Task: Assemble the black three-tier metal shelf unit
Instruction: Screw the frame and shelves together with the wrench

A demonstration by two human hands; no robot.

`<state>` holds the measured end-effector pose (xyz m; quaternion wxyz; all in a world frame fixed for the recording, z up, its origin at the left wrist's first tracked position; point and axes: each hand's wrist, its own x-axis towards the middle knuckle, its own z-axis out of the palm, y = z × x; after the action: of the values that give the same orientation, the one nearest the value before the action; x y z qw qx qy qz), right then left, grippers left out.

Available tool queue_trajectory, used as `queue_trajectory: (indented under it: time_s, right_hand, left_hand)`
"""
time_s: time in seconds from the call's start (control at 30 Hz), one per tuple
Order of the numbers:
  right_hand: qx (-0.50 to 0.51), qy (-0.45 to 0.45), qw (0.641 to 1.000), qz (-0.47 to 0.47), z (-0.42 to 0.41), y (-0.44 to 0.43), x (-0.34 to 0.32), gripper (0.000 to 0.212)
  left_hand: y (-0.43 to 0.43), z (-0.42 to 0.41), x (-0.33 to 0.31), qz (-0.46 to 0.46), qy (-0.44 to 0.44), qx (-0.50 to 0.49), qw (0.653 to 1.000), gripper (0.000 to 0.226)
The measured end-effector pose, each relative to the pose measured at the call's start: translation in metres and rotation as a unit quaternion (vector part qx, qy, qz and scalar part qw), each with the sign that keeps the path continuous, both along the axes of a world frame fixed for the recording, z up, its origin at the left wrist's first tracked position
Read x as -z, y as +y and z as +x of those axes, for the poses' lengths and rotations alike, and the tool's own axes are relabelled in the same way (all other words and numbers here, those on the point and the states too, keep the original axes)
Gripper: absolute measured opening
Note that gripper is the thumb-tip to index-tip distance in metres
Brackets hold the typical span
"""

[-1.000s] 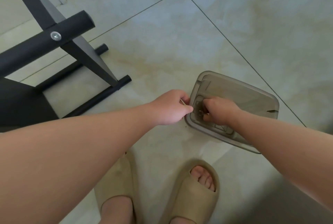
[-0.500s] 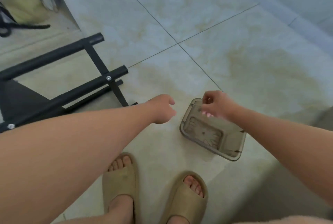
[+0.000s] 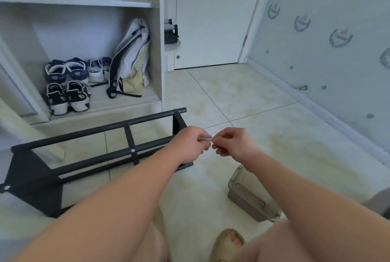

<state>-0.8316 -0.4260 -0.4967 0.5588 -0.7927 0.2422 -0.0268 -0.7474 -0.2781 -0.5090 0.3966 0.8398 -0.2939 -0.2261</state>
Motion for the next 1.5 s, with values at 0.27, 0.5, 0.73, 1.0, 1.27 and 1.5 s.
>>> queue_trajectory:
  time_s: [0.27, 0.5, 0.73, 1.0, 1.27, 1.5]
  right_hand:
    - [-0.043, 0.044, 0.997, -0.049, 0.009, 0.034, 0.019, 0.013]
    - [-0.124, 0.137, 0.969, -0.163, 0.043, 0.027, 0.061, 0.021]
    - [-0.175, 0.152, 0.948, -0.216, 0.091, 0.006, 0.094, 0.025]
    - [-0.220, 0.165, 0.869, -0.412, 0.143, -0.035, 0.133, 0.061]
    - [-0.257, 0.153, 0.863, -0.408, 0.165, -0.050, 0.155, 0.051]
    - [-0.241, 0.179, 0.867, -0.398, 0.137, -0.040, 0.147, 0.024]
  left_hand:
    - [0.038, 0.010, -0.003, 0.070, -0.060, -0.016, 0.996, 0.031]
    - [0.029, 0.036, 0.029, 0.189, -0.069, 0.020, 0.979, 0.034]
    - [0.012, 0.086, 0.073, 0.220, -0.080, 0.010, 0.972, 0.023]
    - [0.000, 0.134, 0.122, 0.241, -0.027, 0.002, 0.970, 0.016]
    - [0.006, 0.139, 0.128, 0.203, 0.058, -0.030, 0.977, 0.014]
    - [0.021, 0.114, 0.113, 0.258, 0.086, 0.046, 0.961, 0.013]
